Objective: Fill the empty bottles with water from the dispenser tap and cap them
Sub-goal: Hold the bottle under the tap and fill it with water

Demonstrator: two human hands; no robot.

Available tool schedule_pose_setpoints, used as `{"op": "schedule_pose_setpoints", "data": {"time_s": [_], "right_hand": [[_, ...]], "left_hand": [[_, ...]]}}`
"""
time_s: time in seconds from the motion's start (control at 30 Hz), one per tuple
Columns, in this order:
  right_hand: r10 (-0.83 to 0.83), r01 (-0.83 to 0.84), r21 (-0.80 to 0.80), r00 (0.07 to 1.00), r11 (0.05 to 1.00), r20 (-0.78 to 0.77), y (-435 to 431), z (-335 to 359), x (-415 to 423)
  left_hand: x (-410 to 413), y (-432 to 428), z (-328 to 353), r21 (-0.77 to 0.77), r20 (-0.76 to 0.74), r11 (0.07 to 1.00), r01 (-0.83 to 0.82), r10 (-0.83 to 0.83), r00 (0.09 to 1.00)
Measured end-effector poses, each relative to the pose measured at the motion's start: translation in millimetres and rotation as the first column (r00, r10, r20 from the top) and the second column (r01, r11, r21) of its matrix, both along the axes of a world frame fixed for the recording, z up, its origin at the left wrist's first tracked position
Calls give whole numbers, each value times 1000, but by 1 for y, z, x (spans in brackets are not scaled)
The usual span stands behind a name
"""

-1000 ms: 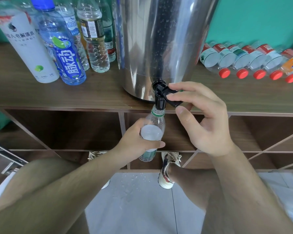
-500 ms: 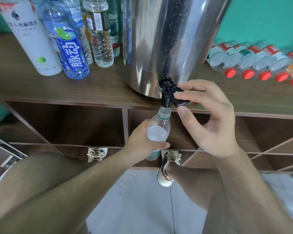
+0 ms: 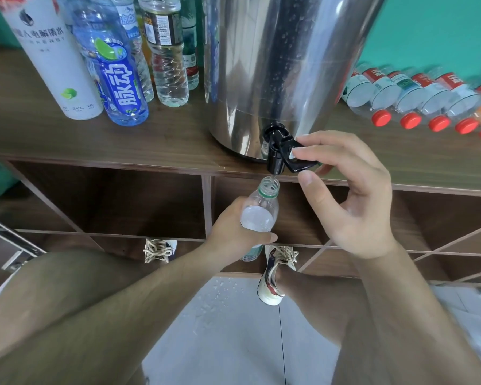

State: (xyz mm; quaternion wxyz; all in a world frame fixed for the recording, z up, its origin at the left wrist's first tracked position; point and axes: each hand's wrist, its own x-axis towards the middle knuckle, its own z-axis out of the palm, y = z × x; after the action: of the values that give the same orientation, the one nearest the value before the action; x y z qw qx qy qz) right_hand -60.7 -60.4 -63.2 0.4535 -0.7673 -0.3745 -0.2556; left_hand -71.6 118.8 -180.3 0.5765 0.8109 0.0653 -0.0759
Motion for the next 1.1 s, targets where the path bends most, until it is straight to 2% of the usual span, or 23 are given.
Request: {"op": "schedule_pose_setpoints", "data": {"time_s": [1.1], "right_hand": [[7, -7, 8, 1000, 1000, 9, 1, 0, 0]], "left_hand": [[-1, -3, -3, 27, 6, 999, -23, 23, 1000]]}}
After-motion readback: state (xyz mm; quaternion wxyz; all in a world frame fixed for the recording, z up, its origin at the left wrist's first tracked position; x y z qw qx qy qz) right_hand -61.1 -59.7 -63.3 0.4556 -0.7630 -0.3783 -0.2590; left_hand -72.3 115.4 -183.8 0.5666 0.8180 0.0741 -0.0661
